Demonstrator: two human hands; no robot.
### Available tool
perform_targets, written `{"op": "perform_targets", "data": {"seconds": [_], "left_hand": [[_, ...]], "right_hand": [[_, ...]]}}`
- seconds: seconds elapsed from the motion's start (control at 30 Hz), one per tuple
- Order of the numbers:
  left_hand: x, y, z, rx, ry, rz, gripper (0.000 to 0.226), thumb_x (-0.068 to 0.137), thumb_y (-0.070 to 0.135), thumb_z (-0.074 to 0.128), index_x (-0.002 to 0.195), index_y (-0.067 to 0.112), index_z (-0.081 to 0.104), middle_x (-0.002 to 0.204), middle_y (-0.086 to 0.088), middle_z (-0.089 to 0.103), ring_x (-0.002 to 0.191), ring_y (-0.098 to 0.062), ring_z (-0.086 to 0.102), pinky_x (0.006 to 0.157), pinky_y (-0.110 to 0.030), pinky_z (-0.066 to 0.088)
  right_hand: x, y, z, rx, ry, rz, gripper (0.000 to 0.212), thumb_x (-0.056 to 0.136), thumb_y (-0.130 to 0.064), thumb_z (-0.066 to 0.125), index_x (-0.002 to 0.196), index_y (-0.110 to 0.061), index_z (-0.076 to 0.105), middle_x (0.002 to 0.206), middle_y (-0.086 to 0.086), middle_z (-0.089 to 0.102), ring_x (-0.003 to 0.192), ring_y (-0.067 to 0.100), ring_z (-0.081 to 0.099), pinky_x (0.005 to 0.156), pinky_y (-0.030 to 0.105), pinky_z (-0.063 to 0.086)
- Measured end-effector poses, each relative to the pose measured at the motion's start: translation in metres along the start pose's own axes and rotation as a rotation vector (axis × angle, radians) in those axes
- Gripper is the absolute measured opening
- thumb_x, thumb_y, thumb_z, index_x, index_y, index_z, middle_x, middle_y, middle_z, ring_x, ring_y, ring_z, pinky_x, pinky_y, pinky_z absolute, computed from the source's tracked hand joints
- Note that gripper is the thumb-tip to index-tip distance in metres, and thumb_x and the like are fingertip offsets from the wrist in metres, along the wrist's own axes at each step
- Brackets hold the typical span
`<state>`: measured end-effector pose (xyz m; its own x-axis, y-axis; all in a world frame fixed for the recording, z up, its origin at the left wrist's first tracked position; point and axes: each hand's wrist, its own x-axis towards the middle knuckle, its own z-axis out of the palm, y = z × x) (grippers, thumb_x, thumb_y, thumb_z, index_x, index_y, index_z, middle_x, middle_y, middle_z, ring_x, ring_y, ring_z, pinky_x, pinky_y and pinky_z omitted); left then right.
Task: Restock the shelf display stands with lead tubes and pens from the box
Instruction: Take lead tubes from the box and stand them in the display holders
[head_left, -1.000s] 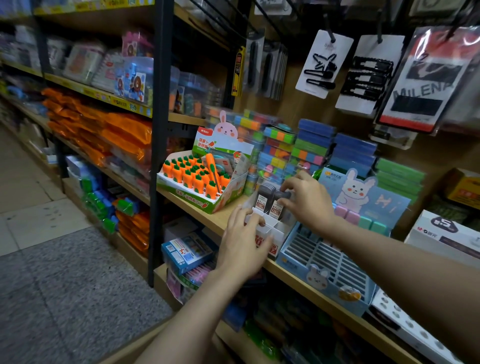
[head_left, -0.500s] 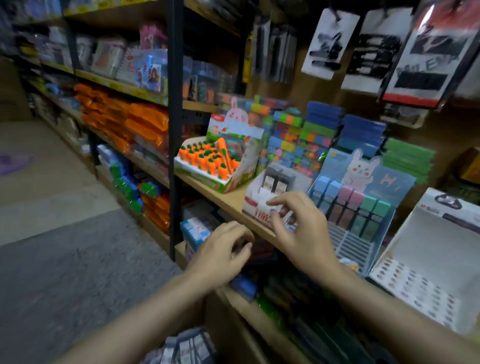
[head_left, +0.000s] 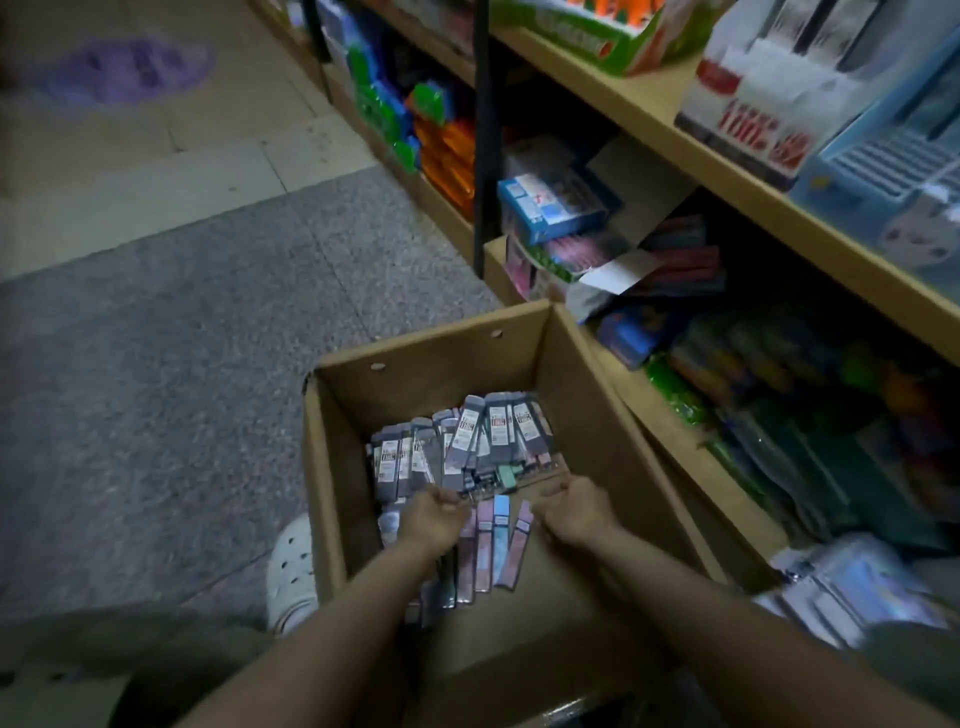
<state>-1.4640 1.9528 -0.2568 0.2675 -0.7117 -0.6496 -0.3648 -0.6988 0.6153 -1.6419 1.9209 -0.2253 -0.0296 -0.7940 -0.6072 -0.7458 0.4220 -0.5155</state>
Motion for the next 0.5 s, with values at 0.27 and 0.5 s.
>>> {"op": "perform_targets", "data": {"seconds": [0.27, 0.5], "left_hand": [[-0.001, -0.044, 0.056, 0.077, 0.197, -0.011, 0.034, 0.080, 0.009, 0.071, 0.111, 0.010, 0.059, 0.110, -0.009, 0.066, 0.102, -0.026, 0.061, 0.087, -0.032, 0.048], [0.004, -0.045, 0.071, 0.217, 0.253, 0.087, 0.035, 0.078, -0.001, 0.057, 0.110, 0.011, 0.054, 0.102, -0.011, 0.062, 0.101, -0.031, 0.055, 0.081, -0.039, 0.045]], "right_hand": [[0.041, 0.030, 0.060, -0.094, 0.032, 0.150, 0.053, 0.088, -0.027, 0.065, 0.132, -0.011, 0.041, 0.129, 0.014, 0.056, 0.119, 0.032, 0.054, 0.089, 0.030, 0.044], [0.055, 0.037, 0.086, -0.098, 0.005, 0.147, 0.049, 0.086, -0.016, 0.067, 0.126, -0.008, 0.040, 0.123, 0.014, 0.058, 0.112, 0.031, 0.058, 0.087, 0.033, 0.046]]}}
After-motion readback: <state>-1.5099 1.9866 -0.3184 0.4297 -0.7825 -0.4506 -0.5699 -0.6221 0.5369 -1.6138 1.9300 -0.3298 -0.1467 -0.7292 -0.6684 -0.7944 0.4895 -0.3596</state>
